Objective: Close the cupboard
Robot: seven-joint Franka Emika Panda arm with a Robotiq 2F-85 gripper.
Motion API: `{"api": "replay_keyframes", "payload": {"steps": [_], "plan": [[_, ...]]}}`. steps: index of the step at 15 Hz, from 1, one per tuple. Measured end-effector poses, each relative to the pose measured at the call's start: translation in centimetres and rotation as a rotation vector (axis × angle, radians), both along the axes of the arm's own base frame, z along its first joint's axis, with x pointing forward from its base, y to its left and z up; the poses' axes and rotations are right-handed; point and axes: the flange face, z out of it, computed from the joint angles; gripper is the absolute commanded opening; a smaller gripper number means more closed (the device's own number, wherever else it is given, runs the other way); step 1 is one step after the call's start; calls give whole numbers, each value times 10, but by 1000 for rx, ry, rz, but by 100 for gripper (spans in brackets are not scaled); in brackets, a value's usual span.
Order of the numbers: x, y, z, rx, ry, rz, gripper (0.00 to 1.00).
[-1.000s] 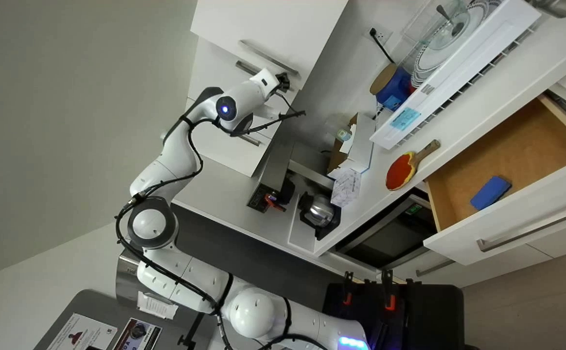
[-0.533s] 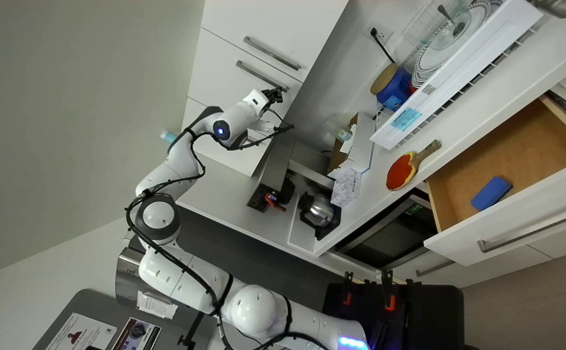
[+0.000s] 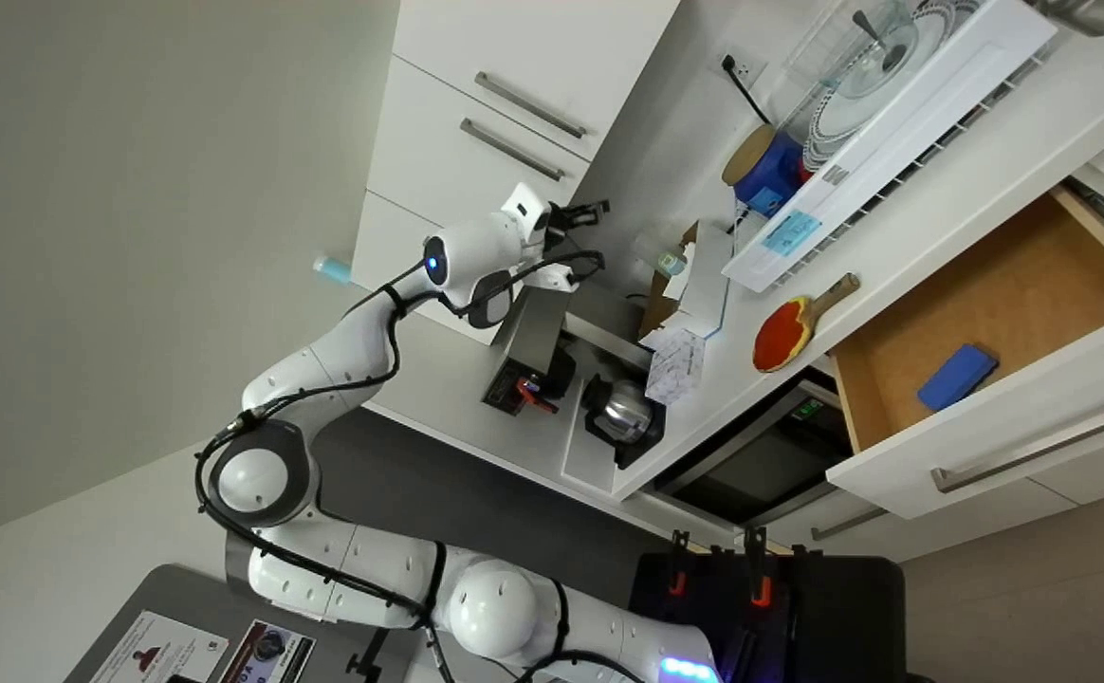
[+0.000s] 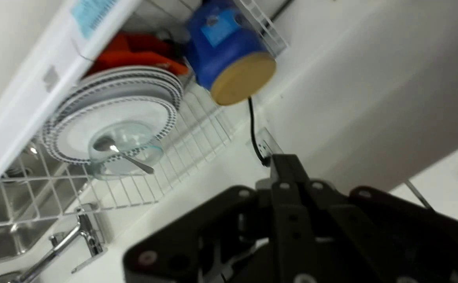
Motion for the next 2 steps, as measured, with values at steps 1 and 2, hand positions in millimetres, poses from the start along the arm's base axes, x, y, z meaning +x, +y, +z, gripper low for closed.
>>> {"api": "replay_keyframes", "payload": {"steps": [1, 2], "plan": [[-11, -11, -8, -14, 61, 28, 0], [-22, -21, -12, -29, 121, 54, 0]]}}
